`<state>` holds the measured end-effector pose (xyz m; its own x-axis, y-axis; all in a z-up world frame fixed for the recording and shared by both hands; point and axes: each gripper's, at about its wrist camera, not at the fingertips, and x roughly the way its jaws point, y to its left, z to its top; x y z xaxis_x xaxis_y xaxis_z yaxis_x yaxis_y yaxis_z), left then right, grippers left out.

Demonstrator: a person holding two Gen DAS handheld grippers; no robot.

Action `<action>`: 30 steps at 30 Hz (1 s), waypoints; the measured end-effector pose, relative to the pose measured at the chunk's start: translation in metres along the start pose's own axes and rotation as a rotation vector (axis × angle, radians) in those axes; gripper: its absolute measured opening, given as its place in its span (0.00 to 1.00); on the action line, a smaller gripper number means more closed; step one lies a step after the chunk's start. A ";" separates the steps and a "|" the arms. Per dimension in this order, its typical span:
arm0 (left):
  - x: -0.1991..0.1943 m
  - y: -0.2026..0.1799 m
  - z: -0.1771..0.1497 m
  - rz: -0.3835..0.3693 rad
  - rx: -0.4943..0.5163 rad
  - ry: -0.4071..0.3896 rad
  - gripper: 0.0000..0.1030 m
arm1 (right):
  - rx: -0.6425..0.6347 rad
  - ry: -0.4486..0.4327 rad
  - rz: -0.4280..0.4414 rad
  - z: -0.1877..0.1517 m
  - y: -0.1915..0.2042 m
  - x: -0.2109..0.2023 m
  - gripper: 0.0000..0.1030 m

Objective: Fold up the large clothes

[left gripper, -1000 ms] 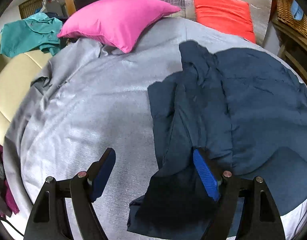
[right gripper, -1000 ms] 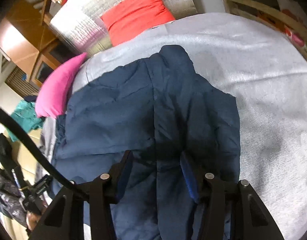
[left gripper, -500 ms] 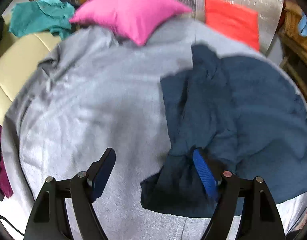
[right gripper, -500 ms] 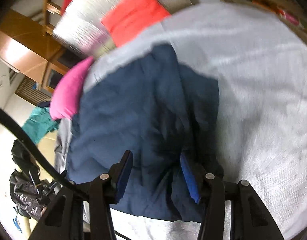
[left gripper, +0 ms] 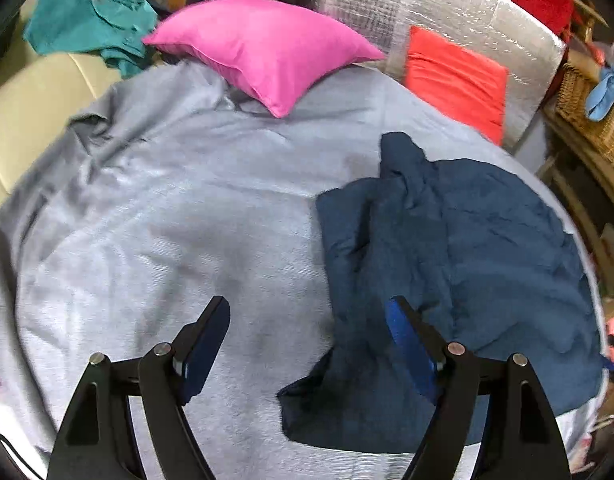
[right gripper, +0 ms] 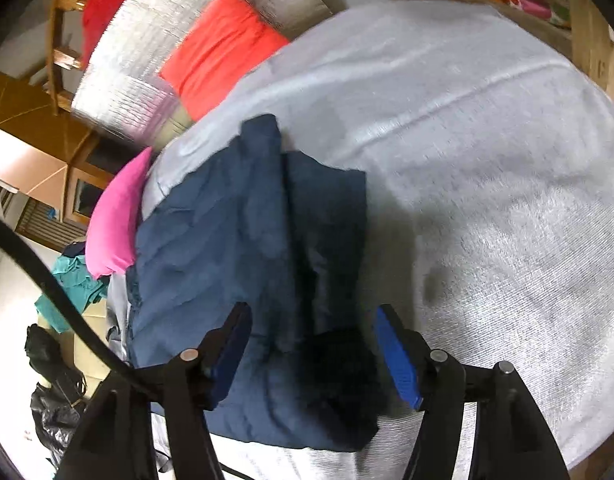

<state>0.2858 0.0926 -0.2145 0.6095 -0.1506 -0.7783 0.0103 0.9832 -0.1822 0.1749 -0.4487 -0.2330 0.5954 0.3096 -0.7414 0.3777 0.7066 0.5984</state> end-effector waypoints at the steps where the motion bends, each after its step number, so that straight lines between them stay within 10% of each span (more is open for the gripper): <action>1: 0.004 0.000 0.001 -0.014 0.000 0.014 0.79 | -0.004 0.013 -0.004 0.000 -0.002 0.004 0.66; 7: 0.032 -0.011 -0.010 -0.073 0.034 0.138 0.80 | -0.014 0.076 0.016 -0.002 0.003 0.036 0.70; 11: 0.032 -0.012 -0.011 -0.109 0.021 0.113 0.80 | -0.072 0.001 0.020 -0.006 0.024 0.041 0.53; 21: 0.026 -0.012 -0.011 -0.044 0.015 0.118 0.80 | -0.108 -0.028 -0.018 -0.012 0.032 0.039 0.56; 30: -0.038 -0.031 -0.024 -0.043 0.080 -0.084 0.80 | -0.174 -0.267 -0.010 -0.034 0.036 -0.042 0.60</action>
<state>0.2431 0.0655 -0.1933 0.6711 -0.1869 -0.7174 0.0988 0.9816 -0.1633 0.1392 -0.4143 -0.1902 0.7663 0.1401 -0.6270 0.2711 0.8143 0.5132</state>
